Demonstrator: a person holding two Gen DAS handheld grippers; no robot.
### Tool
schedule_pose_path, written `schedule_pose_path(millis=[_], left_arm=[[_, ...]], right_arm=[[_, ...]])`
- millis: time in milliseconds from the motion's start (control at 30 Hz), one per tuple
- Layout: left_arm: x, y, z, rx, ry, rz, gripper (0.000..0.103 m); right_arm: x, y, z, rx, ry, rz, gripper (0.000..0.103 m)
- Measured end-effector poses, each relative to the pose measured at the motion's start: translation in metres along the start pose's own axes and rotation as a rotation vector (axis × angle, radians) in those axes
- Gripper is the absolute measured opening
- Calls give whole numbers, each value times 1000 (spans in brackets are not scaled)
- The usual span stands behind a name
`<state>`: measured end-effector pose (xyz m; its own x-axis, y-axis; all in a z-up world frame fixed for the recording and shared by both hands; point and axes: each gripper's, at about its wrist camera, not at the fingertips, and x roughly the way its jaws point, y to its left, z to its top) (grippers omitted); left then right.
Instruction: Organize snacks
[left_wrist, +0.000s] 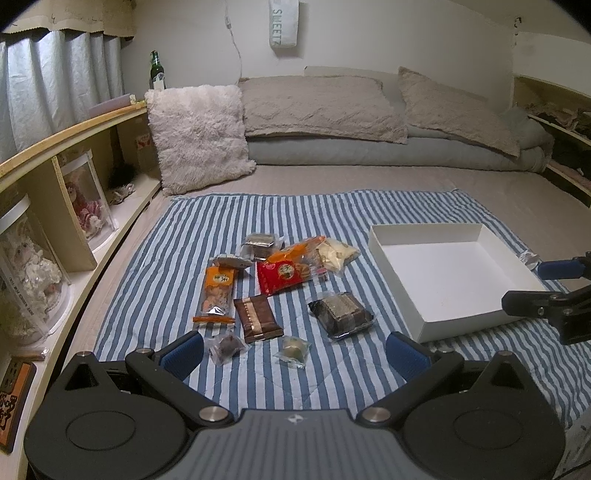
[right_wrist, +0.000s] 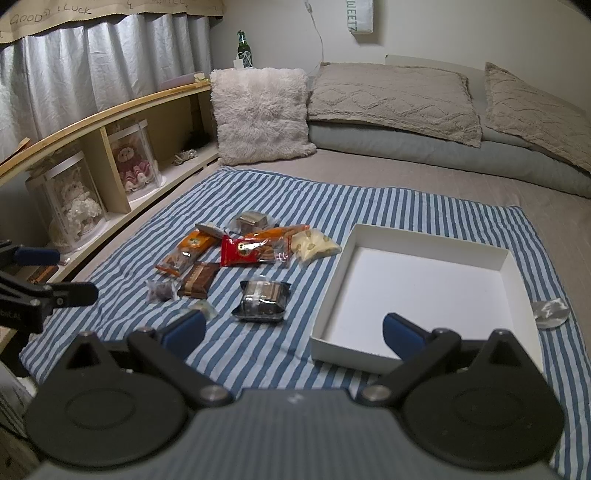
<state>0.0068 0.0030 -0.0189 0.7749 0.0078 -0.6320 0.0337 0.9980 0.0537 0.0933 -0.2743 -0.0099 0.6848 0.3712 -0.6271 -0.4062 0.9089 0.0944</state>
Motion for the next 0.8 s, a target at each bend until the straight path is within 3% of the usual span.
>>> schedule_pose_path(millis=[300,800], left_arm=[[24,10,10,-5,54,36,103],[84,36,31,-41,141,105,103]], right_arm=[[9,0,2,-12,22,9,103],[68,12,23,-59,86,37,103]])
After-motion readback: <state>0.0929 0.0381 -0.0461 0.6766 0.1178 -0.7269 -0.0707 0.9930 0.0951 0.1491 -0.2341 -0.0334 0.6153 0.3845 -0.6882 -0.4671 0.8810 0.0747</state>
